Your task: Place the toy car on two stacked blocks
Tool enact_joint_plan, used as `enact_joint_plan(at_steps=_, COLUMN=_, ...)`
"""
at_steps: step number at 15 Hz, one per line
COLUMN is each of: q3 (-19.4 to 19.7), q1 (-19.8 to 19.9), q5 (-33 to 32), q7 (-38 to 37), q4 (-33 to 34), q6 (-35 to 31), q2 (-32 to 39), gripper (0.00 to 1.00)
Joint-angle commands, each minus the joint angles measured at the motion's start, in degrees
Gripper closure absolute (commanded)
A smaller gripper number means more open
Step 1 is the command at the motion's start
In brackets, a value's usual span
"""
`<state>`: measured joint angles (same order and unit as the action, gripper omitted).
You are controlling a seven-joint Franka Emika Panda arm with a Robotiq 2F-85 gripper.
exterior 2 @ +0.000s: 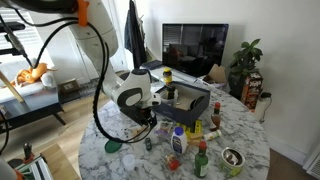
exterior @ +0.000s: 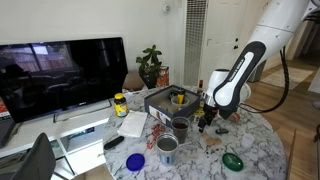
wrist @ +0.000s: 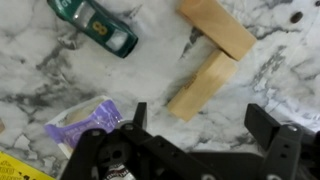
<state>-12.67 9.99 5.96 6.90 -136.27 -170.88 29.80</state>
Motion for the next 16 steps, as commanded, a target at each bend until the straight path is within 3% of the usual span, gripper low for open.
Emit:
enact_joint_plan(at_steps=1, q3=-0.9, q1=-0.3, q5=4.0, q7=-4.3, q4=1.6, q6=1.5, q2=2.2, gripper=0.0)
enact_joint_plan(at_steps=3, q3=-1.9, q1=0.2, q5=5.7, q7=-5.3, q4=1.9, q6=1.7, q2=2.8, gripper=0.0)
enact_joint_plan(at_steps=4, q3=-1.8, q1=-0.1, q5=6.2, q7=-5.9, q4=2.1, q6=1.7, q2=3.1, gripper=0.05)
enact_joint_plan(at_steps=6, q3=-1.0, q1=-1.1, q5=6.5, q7=-7.2, q4=2.5, q6=1.4, q2=3.6, gripper=0.27)
enact_joint_plan(at_steps=8, q3=0.0, q1=-1.9, q5=6.2, q7=-8.1, q4=3.0, q6=0.6, q2=4.4, gripper=0.36)
enact_joint_plan(at_steps=12, q3=1.8, q1=-3.6, q5=5.6, q7=-10.0, q4=3.6, q6=0.8, q2=5.2, gripper=0.69)
enact_joint_plan(at_steps=16, q3=2.8, q1=-4.2, q5=4.1, q7=-8.2, q4=2.8, q6=4.0, q2=2.9, gripper=0.95)
